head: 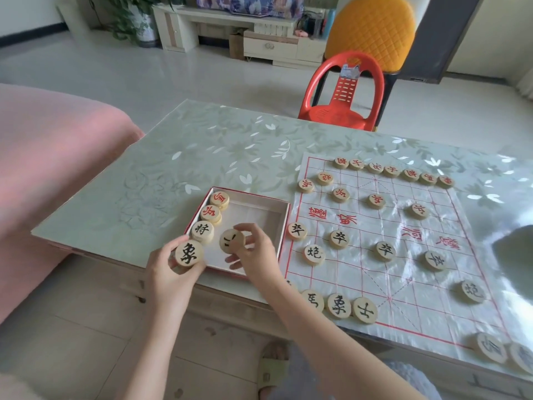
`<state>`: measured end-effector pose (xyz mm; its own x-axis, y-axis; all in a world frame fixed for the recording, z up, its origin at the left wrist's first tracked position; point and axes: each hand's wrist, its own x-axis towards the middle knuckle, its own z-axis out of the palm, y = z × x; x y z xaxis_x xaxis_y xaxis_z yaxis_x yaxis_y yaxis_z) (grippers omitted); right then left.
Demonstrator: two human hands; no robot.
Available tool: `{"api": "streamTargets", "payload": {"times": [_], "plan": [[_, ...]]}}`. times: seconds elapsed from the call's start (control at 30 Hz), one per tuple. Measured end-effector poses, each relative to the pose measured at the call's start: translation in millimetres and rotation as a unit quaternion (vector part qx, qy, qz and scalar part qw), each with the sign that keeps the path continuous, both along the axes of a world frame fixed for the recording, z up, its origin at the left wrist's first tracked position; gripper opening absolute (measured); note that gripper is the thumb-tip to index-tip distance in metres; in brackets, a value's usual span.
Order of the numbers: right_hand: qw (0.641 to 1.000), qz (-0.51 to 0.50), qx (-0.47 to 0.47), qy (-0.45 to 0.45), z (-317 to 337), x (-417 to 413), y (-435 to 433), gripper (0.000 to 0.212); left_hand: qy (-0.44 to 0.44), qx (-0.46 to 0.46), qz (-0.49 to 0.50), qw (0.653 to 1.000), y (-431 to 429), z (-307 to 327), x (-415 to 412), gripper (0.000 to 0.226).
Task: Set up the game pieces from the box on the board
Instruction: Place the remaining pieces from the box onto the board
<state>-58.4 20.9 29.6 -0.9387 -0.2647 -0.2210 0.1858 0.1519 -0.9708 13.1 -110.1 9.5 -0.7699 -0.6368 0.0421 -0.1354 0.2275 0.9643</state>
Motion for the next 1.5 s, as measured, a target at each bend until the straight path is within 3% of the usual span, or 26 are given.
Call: {"api": "streamTargets", "payload": {"times": [0.2, 0.37, 0.5, 0.7, 0.93, 1.17, 1.5], "plan": [[0.997, -0.048, -0.058, -0.032, 11, 19, 125, 0.023, -0.005, -0.01, -0.084, 0.996, 72, 10, -5, 0.052], [0.994, -0.097, 0.055, -0.011, 9, 32, 239, 0.026, -0.008, -0.045, -0.161, 0.986, 141, 18, 1, 0.05], [0.97, -0.086, 0.228, 0.012, -1, 40, 309, 0.023, 0.0, -0.071, -0.207, 0.976, 179, 17, 4, 0.051], [0.945, -0.041, 0.325, 0.018, -21, 40, 340, 0.01, -0.01, -0.092, -0.227, 0.969, 214, 19, 6, 0.054], [0.927, -0.017, 0.37, 0.051, -35, 40, 334, 0.013, -0.029, -0.093, -0.253, 0.962, 233, 18, 10, 0.051], [0.93, -0.059, 0.352, 0.09, -44, 50, 335, 0.018, -0.047, -0.102, -0.264, 0.958, 242, 13, 10, 0.052], [0.948, -0.217, 0.208, 0.101, -13, 65, 375, 0.022, -0.061, -0.142, -0.33, 0.931, 293, 10, 3, 0.048]]}}
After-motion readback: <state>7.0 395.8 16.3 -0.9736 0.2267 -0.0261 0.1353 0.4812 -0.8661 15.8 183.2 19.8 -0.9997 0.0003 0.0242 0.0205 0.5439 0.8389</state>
